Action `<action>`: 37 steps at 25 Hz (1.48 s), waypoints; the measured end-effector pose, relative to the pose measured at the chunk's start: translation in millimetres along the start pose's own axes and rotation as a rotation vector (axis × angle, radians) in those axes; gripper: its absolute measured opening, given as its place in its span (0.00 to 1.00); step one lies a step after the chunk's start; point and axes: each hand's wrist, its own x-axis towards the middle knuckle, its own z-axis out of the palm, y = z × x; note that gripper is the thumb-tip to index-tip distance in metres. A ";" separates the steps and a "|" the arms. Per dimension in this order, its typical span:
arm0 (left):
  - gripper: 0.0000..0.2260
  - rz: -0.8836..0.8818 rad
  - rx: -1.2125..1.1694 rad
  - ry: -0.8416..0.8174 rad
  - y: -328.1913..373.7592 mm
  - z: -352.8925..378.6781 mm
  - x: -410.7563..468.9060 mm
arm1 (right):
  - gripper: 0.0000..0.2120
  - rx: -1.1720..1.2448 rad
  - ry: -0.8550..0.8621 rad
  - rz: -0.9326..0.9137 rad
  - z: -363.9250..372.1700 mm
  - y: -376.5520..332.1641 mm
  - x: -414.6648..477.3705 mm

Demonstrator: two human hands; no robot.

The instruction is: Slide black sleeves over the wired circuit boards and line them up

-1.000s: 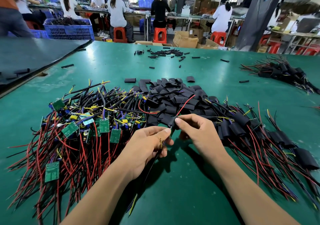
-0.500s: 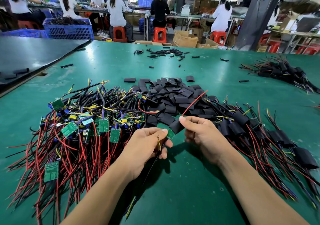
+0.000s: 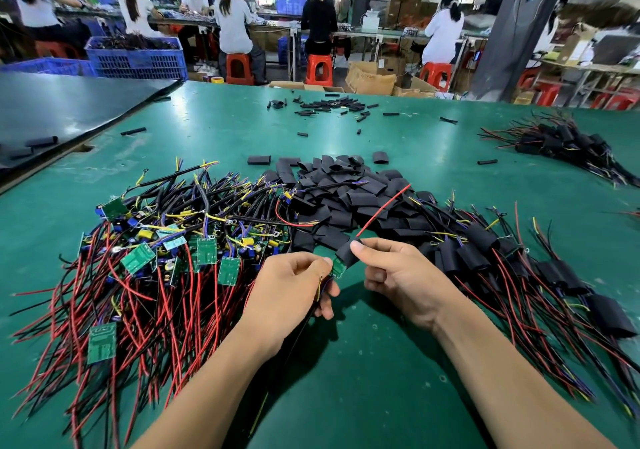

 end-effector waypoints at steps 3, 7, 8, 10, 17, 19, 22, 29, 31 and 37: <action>0.11 0.019 0.053 0.030 -1.7 -0.6 0.3 | 0.05 0.002 -0.018 0.012 -0.8 0.9 -0.4; 0.09 0.022 0.021 0.046 -5.9 -2.5 1.5 | 0.04 -0.262 0.095 -0.142 2.6 5.7 -1.4; 0.08 0.020 -0.005 0.049 -6.7 -2.9 1.8 | 0.04 -0.347 0.129 -0.199 4.3 7.3 -1.5; 0.06 0.010 -0.073 0.055 -8.0 -2.8 2.4 | 0.03 -0.434 0.182 -0.267 7.3 10.4 -1.1; 0.03 0.035 -0.160 0.068 -5.6 -3.1 0.9 | 0.08 -0.280 0.210 -0.198 12.6 10.9 -1.0; 0.03 0.119 -0.003 0.094 -5.5 -4.4 0.2 | 0.14 -0.205 0.213 -0.148 13.5 7.6 -1.6; 0.05 0.234 0.194 0.126 -5.9 -3.4 -0.7 | 0.14 -0.107 0.190 -0.094 12.8 5.0 -2.2; 0.05 0.133 0.146 0.027 -4.4 -1.4 -2.7 | 0.19 0.122 0.030 -0.035 10.7 0.6 -2.8; 0.07 0.072 0.063 -0.045 -3.1 -2.6 -2.4 | 0.21 0.143 0.026 -0.035 9.2 -0.7 -2.7; 0.07 -0.050 -0.185 -0.129 -0.5 -6.4 -0.5 | 0.19 0.174 -0.003 -0.068 7.4 -2.0 -3.6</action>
